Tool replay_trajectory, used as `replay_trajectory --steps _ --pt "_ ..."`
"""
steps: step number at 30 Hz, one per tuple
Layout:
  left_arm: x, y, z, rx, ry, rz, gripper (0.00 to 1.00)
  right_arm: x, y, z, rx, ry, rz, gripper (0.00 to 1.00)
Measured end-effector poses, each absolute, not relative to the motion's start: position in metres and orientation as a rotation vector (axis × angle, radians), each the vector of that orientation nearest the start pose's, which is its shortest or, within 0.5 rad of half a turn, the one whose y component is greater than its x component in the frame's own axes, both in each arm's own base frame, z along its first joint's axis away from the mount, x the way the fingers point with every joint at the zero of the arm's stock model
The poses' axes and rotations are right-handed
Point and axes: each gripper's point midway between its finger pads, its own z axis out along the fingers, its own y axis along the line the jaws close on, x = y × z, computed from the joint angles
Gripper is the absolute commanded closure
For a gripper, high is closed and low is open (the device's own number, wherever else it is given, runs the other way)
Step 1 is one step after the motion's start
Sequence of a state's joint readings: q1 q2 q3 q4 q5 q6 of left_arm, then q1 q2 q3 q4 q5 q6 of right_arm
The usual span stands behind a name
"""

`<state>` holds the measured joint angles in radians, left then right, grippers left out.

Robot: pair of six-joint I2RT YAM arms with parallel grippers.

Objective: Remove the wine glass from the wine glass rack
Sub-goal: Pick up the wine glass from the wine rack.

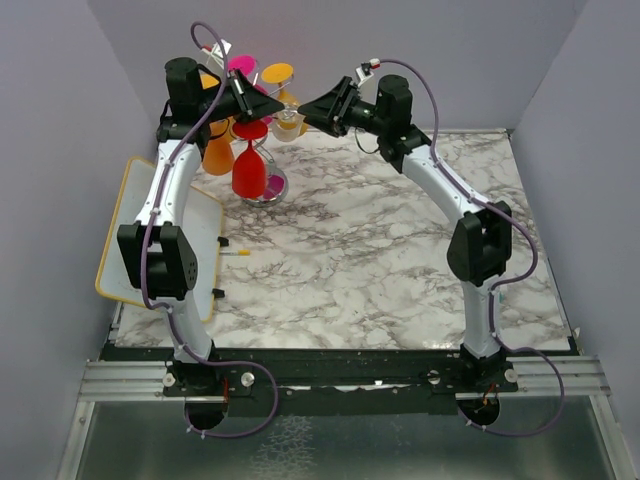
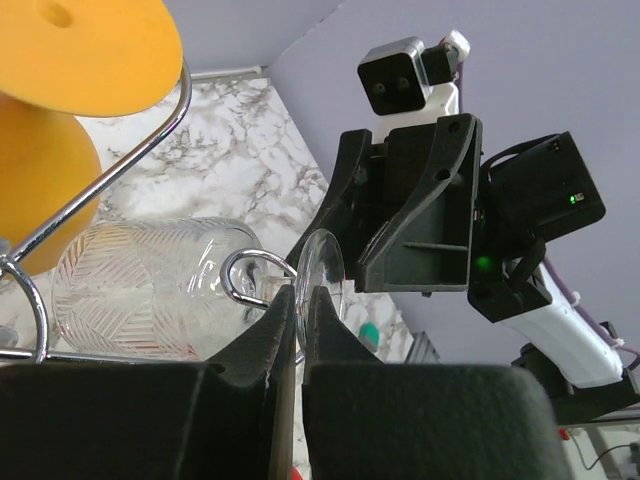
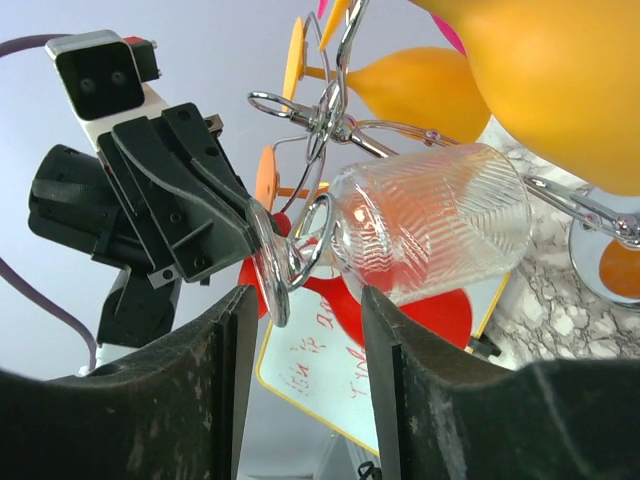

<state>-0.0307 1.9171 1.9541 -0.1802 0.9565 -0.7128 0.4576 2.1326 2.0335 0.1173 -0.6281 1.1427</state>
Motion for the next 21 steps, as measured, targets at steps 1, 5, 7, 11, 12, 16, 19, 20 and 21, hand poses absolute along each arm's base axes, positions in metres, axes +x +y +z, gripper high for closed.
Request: replay_trajectory --steps 1,5,7,11,12,16,19,20,21 --pt "0.493 -0.173 0.379 0.135 1.833 -1.358 1.0 0.482 0.386 0.358 0.044 1.849 1.675 0.48" --pt "0.493 -0.172 0.38 0.1 1.807 -1.393 1.0 0.48 0.385 0.358 0.038 1.849 1.668 0.48" --pt "0.494 -0.172 0.382 0.089 1.802 -1.406 1.0 0.478 0.384 0.358 0.037 1.851 1.666 0.48" --pt "0.494 -0.172 0.384 0.05 1.812 -1.432 1.0 0.473 0.381 0.356 0.037 1.855 1.663 0.48" --pt "0.494 -0.172 0.385 0.044 1.814 -1.435 1.0 0.472 0.381 0.355 0.038 1.858 1.662 0.47" --pt "0.494 -0.172 0.383 0.017 1.835 -1.443 1.0 0.471 0.38 0.357 0.035 1.853 1.663 0.48" --pt "0.493 -0.172 0.383 0.009 1.851 -1.434 1.0 0.469 0.381 0.363 0.022 1.841 1.672 0.48" --pt "0.493 -0.171 0.385 0.007 1.856 -1.428 1.0 0.469 0.381 0.366 0.015 1.834 1.678 0.5" --pt "0.493 -0.171 0.385 0.008 1.857 -1.423 1.0 0.468 0.381 0.371 0.008 1.822 1.684 0.5"
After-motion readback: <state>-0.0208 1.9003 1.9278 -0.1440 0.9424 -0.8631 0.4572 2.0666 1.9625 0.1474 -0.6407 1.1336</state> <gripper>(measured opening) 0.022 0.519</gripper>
